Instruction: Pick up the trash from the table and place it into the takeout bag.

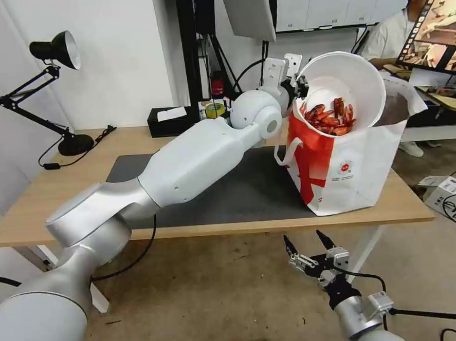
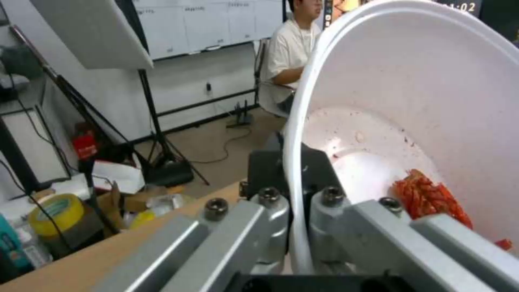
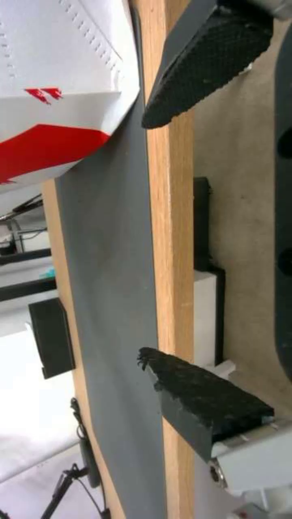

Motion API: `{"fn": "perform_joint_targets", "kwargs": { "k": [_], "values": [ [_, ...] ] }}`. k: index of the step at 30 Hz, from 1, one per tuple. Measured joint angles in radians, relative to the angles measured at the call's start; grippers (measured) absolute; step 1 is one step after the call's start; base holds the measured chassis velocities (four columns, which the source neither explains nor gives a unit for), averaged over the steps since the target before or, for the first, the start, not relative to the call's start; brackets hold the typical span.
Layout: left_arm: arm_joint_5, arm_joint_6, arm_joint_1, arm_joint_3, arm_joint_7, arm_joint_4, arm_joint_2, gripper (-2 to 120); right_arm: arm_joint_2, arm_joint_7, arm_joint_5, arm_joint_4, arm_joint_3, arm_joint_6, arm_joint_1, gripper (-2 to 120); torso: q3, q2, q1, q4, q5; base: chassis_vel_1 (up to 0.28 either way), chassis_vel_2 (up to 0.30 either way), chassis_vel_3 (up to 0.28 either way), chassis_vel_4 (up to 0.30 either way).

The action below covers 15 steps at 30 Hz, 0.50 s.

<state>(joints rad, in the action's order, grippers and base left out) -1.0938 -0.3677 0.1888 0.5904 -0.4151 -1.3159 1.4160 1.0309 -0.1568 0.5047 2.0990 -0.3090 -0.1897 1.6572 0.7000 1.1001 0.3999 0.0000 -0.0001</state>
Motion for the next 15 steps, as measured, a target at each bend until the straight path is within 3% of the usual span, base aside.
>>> {"fn": "perform_joint_targets", "kwargs": {
  "k": [15],
  "values": [
    [-0.007,0.006,0.015,0.004,0.013,-0.011,-0.004,56,0.0,0.0,0.0,0.0,0.0,0.0,0.0,100,0.0,0.0,0.0,-0.0001,0.0,0.0,0.0,0.0,0.0]
  ]
}}
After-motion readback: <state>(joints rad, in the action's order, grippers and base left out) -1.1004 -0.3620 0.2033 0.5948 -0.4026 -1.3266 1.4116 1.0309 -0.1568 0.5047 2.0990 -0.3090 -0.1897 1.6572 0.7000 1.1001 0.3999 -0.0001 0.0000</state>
